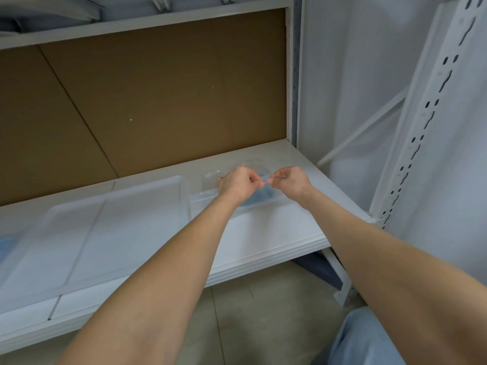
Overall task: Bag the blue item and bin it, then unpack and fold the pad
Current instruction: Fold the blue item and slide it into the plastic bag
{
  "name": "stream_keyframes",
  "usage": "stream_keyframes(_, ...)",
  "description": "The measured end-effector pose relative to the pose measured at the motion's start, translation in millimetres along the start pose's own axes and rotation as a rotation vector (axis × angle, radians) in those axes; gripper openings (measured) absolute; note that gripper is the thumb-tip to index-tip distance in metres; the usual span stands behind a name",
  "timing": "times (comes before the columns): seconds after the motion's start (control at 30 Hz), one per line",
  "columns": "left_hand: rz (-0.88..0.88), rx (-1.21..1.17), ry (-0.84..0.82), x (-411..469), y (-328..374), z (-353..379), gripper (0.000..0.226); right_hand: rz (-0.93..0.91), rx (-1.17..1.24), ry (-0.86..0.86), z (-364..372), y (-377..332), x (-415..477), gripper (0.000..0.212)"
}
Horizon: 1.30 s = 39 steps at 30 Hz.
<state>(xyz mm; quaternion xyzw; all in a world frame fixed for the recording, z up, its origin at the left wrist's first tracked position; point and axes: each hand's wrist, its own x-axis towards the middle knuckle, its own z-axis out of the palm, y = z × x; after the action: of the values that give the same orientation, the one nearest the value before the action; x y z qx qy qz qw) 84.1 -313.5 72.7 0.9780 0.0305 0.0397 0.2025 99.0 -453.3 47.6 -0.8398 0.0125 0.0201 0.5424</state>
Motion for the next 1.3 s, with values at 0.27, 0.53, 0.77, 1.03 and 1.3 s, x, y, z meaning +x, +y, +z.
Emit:
stream_keyframes(0.27, -0.037, 0.024, 0.071, -0.5, -21.5, -8.1, 0.020, 0.014, -0.007, 0.064, 0.1, 0.8, 3.2, 0.015)
stream_keyframes(0.53, -0.041, 0.009, 0.059, -2.9, -26.4, -8.8, 0.020, 0.017, -0.013, 0.060, 2.3, -0.5, 0.3, 0.020)
stream_keyframes(0.77, -0.073, 0.010, 0.098, -5.1, -46.4, -19.3, 0.017, 0.021, -0.027, 0.086, 0.7, -0.3, 0.5, 0.007)
stream_keyframes(1.03, -0.080, 0.029, 0.076, -6.7, -48.5, -22.4, 0.021, 0.037, -0.040, 0.084, 2.9, -3.0, -0.1, 0.021)
stream_keyframes(1.3, -0.144, 0.004, 0.100, -10.2, -66.1, -32.6, 0.015, 0.046, -0.031, 0.114, 2.5, -2.1, 0.5, 0.026)
